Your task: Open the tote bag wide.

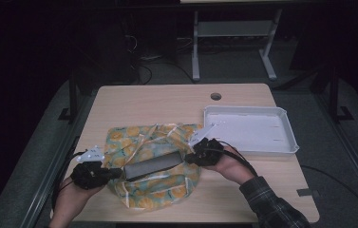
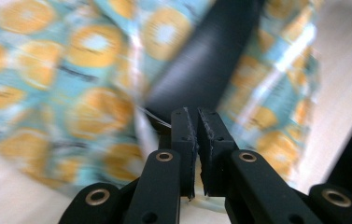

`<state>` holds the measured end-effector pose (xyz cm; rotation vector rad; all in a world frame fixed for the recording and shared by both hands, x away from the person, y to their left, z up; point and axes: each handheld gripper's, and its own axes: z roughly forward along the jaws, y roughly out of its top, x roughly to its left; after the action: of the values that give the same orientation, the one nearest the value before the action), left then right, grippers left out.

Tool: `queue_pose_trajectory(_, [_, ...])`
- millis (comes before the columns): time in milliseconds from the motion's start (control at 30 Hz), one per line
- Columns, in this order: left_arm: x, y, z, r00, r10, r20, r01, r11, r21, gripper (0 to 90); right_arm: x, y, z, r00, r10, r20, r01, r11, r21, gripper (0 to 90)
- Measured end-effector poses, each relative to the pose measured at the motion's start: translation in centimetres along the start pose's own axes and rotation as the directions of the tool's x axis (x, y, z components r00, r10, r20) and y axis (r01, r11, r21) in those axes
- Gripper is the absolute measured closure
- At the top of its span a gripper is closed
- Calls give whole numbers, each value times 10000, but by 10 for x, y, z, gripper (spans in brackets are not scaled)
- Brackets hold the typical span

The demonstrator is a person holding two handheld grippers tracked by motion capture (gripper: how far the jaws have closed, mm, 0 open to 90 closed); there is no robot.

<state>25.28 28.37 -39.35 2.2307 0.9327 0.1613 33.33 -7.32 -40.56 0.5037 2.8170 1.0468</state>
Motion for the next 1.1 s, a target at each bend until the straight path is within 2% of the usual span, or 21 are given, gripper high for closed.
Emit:
queue_pose_trajectory(67, [-8, -4, 7, 9997, 111, 227, -117, 9995, 285, 846, 3, -3, 3, 10000, -44, -62, 45, 9999, 159, 850])
queue_pose_trajectory(133, [-12, -7, 13, 9994, 198, 279, -213, 9983, 546, 844, 5, -5, 7, 9998, -135, -129, 139, 9995, 282, 852])
queue_pose_trajectory(200, [-13, -9, 19, 9991, 289, 296, -315, 9953, 911, 838, 6, -7, 11, 9997, -62, -223, 73, 9987, 501, 852])
queue_pose_trajectory(400, [-13, -13, 30, 9996, 252, 155, -271, 9898, 1401, 828, 4, -12, 22, 9996, -19, -277, 44, 9959, 907, 837])
queue_pose_trajectory(533, [-13, -13, 32, 9994, 325, 99, -336, 9880, 1509, 828, 2, -10, 12, 9999, 55, -152, -46, 9981, 618, 777])
queue_pose_trajectory(667, [-13, -13, 33, 9991, 414, 78, -421, 9872, 1541, 828, 1, -3, -8, 9999, 24, -105, -27, 9994, -338, 744])
queue_pose_trajectory(733, [-13, -13, 33, 9992, 398, 93, -408, 9871, 1550, 830, 2, -1, -10, 9999, 60, -114, -66, 9986, -527, 740])
queue_pose_trajectory(767, [-13, -13, 33, 9992, 390, 100, -400, 9871, 1547, 830, 4, 2, -13, 9992, 317, -250, -334, 9970, -693, 740])
queue_pose_trajectory(800, [-13, -13, 33, 9992, 391, 108, -403, 9868, 1569, 841, 4, 6, -13, 9992, 312, -240, -336, 9937, -1068, 767])
queue_pose_trajectory(900, [-12, -13, 33, 9989, 446, 145, -464, 9853, 1646, 861, 8, 11, -7, 9994, 231, -262, -258, 9939, -1073, 827])
queue_pose_trajectory(1067, [-9, -15, 34, 9991, 404, 155, -425, 9841, 1727, 886, 15, 12, 11, 9986, -212, -484, 197, 9993, -314, 875])
queue_pose_trajectory(1100, [-8, -15, 34, 9991, 407, 142, -426, 9836, 1753, 887, 15, 11, 13, 9978, -465, -469, 453, 9986, -260, 876])
